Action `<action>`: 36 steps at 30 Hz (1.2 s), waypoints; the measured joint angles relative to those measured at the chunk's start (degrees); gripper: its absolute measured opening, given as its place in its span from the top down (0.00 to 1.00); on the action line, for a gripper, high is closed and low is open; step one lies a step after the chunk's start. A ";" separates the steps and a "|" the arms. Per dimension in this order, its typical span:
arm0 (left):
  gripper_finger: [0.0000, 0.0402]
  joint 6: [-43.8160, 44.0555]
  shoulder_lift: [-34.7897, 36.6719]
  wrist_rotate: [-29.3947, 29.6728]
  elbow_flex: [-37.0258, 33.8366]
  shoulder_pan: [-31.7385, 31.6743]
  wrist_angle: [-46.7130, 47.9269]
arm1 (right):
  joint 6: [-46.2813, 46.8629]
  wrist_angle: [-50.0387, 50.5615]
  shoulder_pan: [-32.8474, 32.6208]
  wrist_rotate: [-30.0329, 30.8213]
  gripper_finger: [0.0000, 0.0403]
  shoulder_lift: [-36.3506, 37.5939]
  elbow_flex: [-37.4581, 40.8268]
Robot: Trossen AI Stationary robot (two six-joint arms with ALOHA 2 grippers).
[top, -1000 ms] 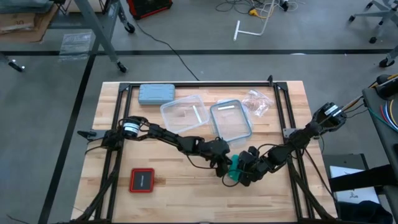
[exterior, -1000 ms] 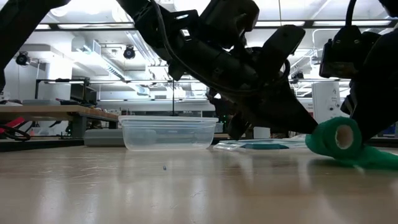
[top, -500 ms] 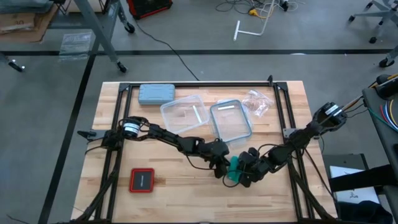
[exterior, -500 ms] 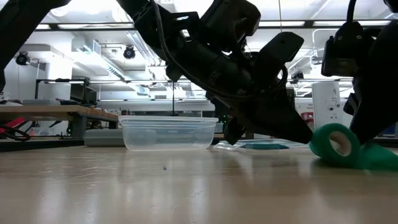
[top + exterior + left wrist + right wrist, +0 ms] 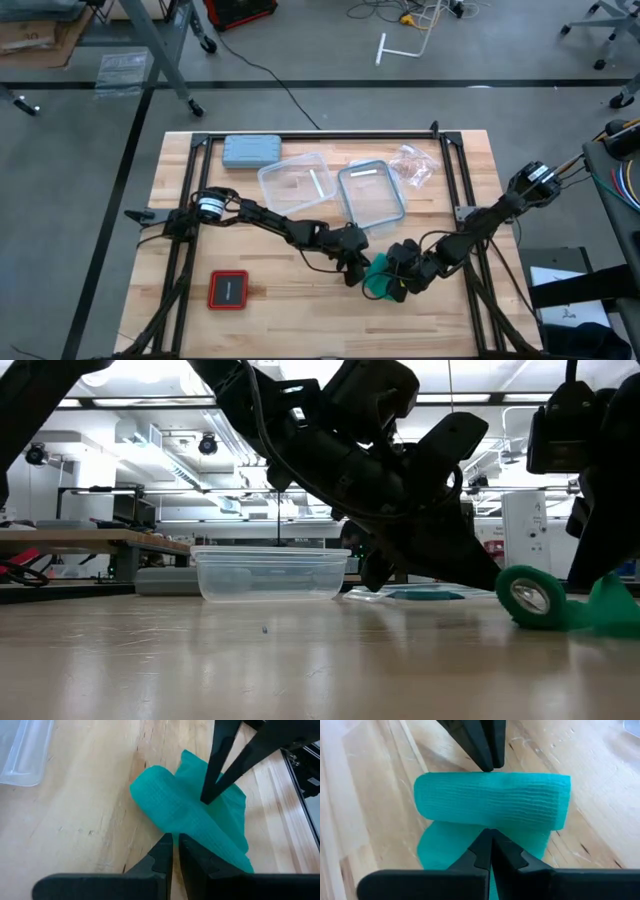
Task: Roll bandage
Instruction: Roll the blue bandage
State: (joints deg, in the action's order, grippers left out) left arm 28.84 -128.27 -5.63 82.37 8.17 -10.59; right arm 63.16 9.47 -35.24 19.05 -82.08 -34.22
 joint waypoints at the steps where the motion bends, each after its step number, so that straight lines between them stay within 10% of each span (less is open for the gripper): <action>1: 0.94 -0.15 0.00 0.00 0.00 -0.03 -0.01 | 0.06 0.09 0.00 -0.03 0.99 0.00 -0.02; 36: 0.94 -1.37 2.68 0.00 0.00 -0.09 2.58 | -3.80 -0.03 3.04 2.01 0.99 -0.61 0.00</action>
State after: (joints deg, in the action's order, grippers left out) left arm 27.46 -125.58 -5.63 82.37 8.08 -8.01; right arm 59.36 9.44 -32.21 21.05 -82.70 -34.22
